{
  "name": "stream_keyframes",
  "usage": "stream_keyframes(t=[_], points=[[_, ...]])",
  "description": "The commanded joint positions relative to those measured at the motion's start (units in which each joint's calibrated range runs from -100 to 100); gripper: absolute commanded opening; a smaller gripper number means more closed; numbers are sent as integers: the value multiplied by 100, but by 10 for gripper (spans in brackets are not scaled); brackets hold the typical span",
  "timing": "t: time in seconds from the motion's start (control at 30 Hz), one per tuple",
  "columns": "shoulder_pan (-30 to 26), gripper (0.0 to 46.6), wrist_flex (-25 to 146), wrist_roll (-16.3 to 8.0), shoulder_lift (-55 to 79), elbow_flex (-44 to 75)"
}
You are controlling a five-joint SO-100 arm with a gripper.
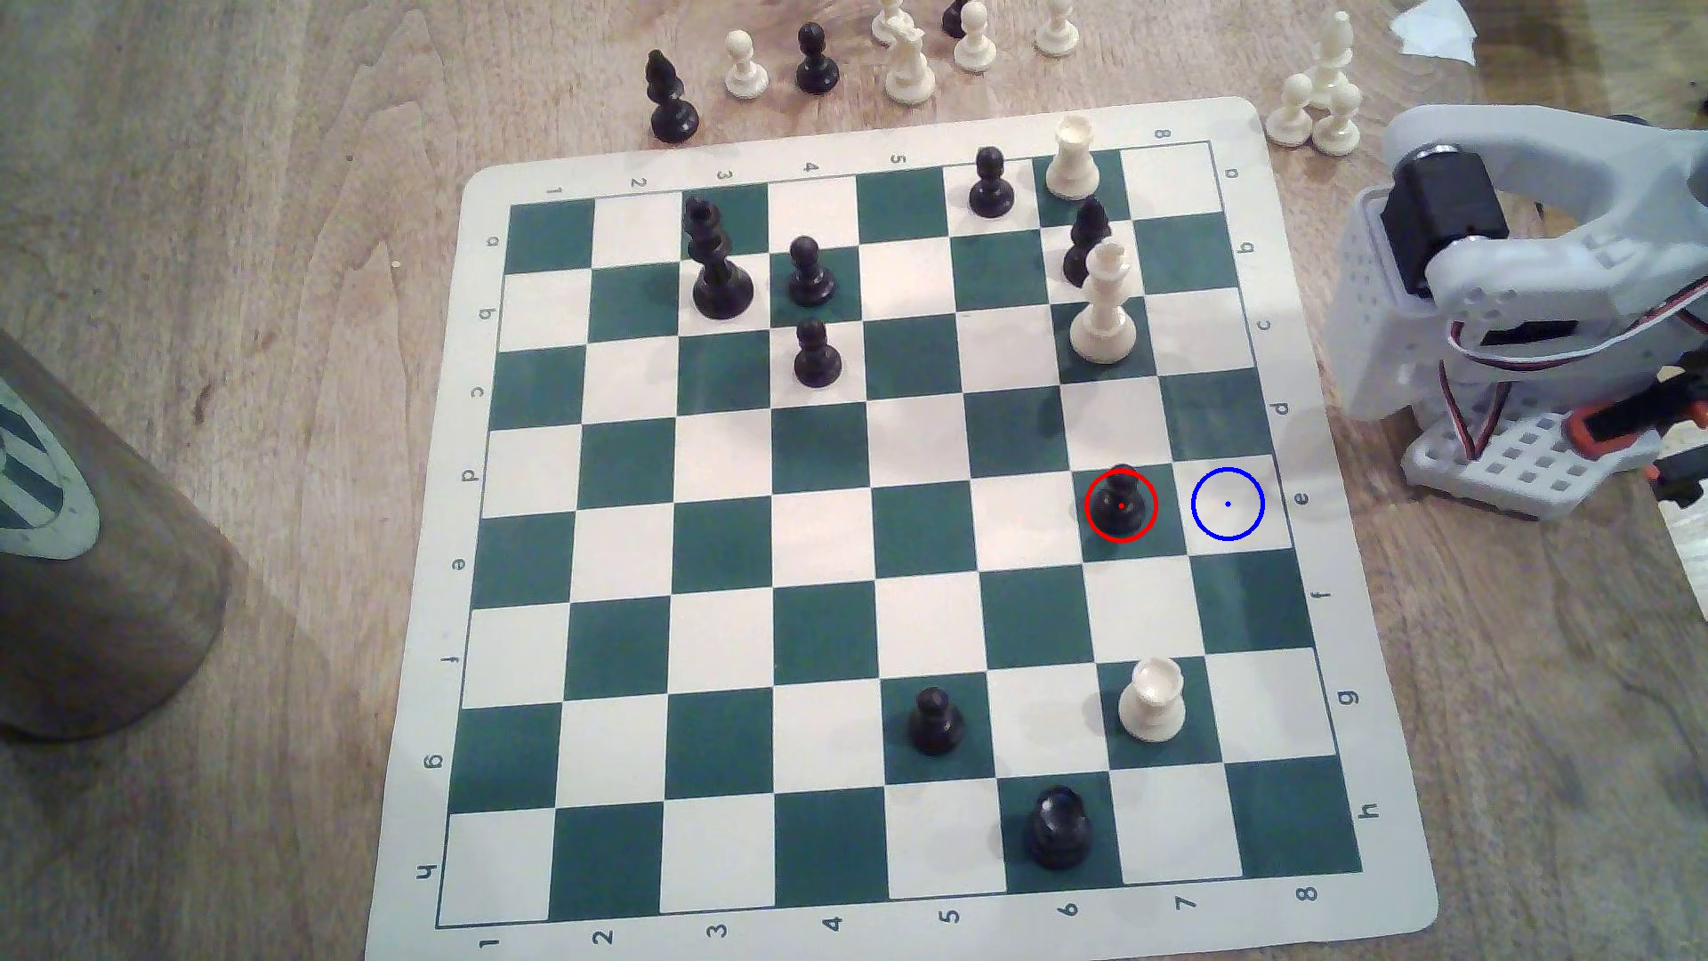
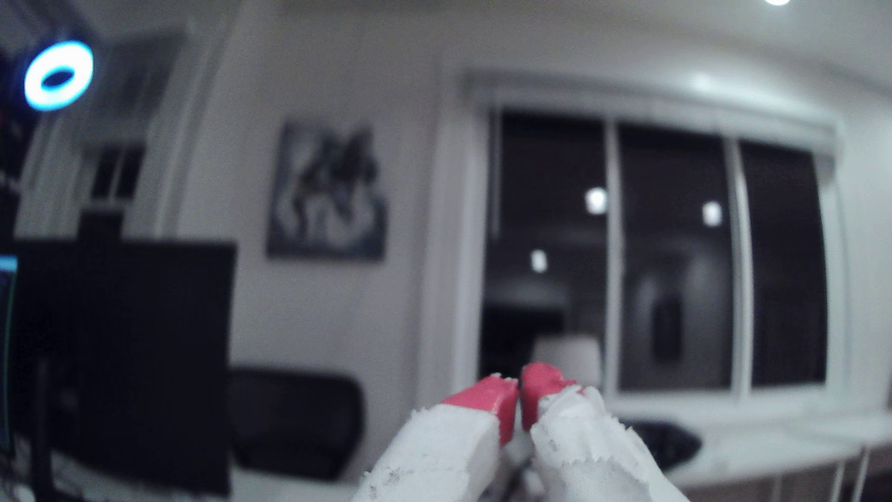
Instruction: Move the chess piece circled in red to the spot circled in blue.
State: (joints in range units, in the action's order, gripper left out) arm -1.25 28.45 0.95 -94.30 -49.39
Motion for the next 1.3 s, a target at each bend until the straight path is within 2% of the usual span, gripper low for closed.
stream_keyframes(t=[0.0,0.13,0.17,0.2,0.23,0.5,0.7,0.8,0.93,1.07,1.27], points=[[-43,2,2274,-176,296,370],[-74,2,3675,-596,755,578],[-74,2,4010,-772,890,714],[-105,2,4715,-1065,1179,1013],[-152,2,5223,-1197,1451,1231],[-841,3,6582,-1372,2427,1657],[-1130,39,6541,-1568,3904,1603],[-1200,45,6173,-1807,4583,1594],[-1185,107,6082,-1978,5143,1530],[-1161,153,6140,-1983,5474,1313],[-1146,156,5927,-2017,5822,814]])
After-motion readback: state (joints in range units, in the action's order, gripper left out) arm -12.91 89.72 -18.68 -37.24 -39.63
